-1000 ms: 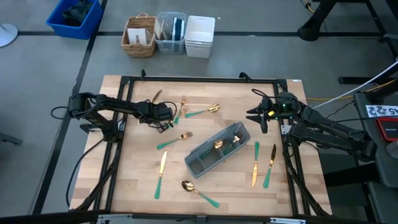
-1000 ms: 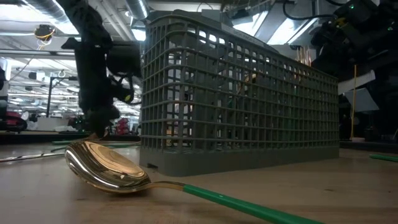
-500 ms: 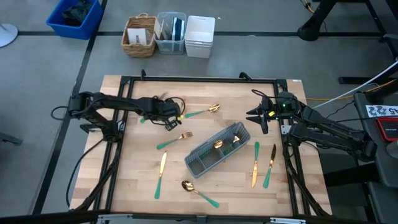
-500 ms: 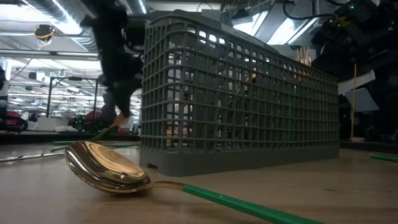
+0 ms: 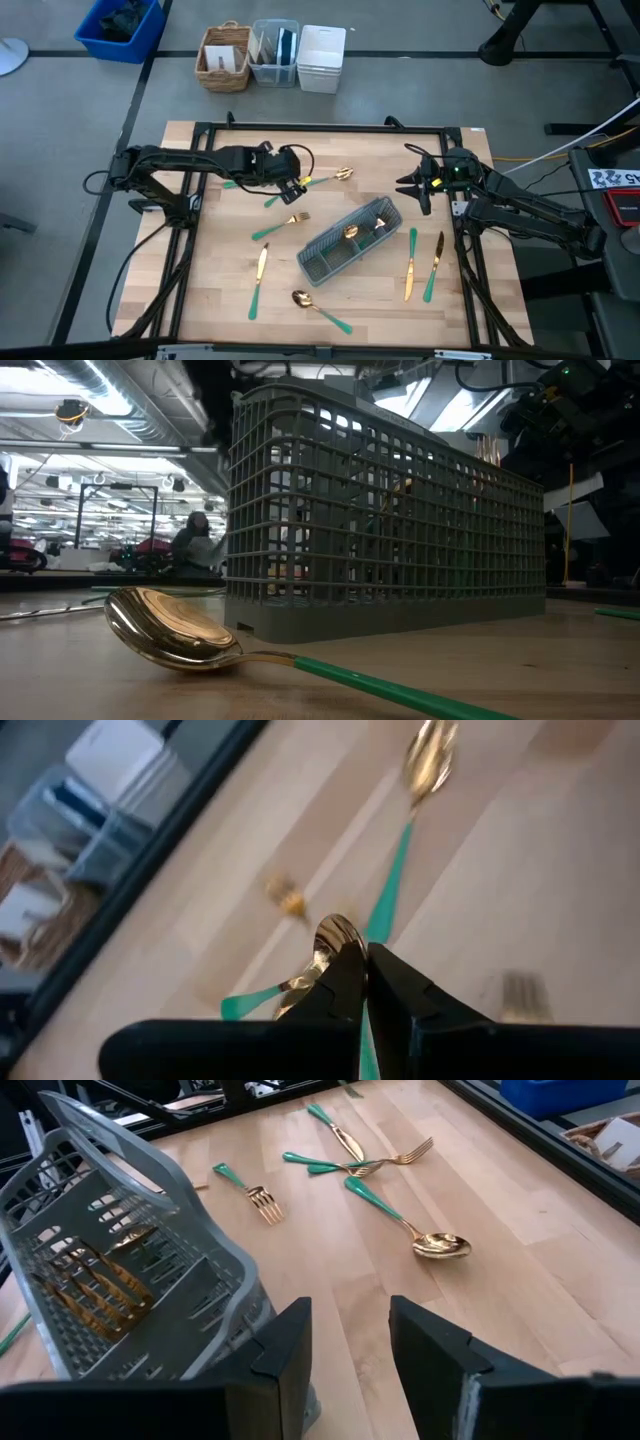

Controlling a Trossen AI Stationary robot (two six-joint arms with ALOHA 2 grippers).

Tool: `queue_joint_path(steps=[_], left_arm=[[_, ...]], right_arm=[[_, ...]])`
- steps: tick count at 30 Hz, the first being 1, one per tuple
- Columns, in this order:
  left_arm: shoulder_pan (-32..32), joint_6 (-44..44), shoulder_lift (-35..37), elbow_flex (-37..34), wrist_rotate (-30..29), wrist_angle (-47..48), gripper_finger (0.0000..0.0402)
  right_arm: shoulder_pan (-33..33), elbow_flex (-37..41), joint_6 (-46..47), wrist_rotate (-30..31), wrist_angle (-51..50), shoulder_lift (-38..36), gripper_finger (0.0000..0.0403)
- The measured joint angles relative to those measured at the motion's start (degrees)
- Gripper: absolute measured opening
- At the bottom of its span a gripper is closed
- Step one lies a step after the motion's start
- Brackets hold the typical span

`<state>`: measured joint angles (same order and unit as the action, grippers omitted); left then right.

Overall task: Sort silverware
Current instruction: Put the gold spoon into the gray silverware organizer

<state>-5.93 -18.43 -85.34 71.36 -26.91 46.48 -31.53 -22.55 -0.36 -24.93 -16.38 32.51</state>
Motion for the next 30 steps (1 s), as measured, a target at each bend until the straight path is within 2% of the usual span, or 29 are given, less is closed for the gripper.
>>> queue_joint_path(steps=[6, 14, 19, 27, 30], left_arm=[[4.06, 0.89, 0.00, 9.58, 0.25, 1.07, 0.0001], [13.03, -2.10, 0.04, 20.31, 5.47, 0.87, 0.0001], [19.58, -3.17, 0.04, 22.28, 5.58, -1.08, 0.0001], [26.93, -3.48, 0.04, 22.08, 5.57, -14.49, 0.0000], [29.05, -3.61, 0.01, 21.96, 5.50, -16.86, 0.0000]], right_arm=[[0.00, 0.01, 0.00, 0.33, -0.23, 0.00, 0.0136], [0.00, 0.00, 0.00, 0.36, -0.63, 0.00, 0.0136], [0.00, 0.00, 0.00, 0.38, -0.66, -0.02, 0.0136], [0.00, 0.00, 0.15, 0.42, -0.68, -0.04, 0.0136], [0.00, 0.00, 0.19, 0.42, -0.69, -0.04, 0.0136]])
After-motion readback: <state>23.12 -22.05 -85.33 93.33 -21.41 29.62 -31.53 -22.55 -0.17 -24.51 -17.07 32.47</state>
